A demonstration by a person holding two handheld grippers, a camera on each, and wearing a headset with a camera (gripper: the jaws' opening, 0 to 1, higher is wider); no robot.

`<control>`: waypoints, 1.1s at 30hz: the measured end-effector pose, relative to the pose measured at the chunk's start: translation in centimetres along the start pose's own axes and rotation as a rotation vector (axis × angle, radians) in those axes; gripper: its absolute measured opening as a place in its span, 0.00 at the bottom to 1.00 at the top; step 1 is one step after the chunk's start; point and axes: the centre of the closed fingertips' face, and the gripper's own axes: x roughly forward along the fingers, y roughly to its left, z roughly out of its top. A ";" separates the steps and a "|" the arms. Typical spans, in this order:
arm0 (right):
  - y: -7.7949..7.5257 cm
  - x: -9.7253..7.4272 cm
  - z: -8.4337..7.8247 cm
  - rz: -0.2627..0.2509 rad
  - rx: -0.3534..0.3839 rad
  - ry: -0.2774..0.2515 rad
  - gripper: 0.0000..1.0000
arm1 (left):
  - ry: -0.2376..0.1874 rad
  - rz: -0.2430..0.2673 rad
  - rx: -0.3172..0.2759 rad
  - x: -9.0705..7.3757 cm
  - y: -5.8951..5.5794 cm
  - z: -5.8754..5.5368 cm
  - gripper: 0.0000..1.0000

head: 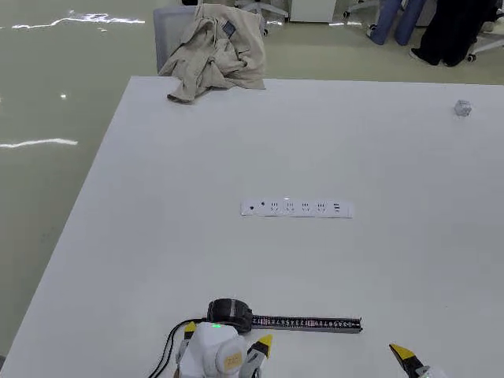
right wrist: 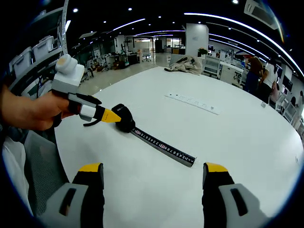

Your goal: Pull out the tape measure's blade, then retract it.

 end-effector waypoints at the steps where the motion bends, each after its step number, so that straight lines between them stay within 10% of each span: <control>1: -0.1 0.0 0.0 -0.001 0.000 0.000 0.88 | 0.004 0.001 -0.001 0.1 0.0 -0.1 0.86; 33: -2.9 4.7 -1.7 0.140 -0.285 0.096 0.76 | -0.013 0.044 -0.080 2.4 0.7 -0.4 0.80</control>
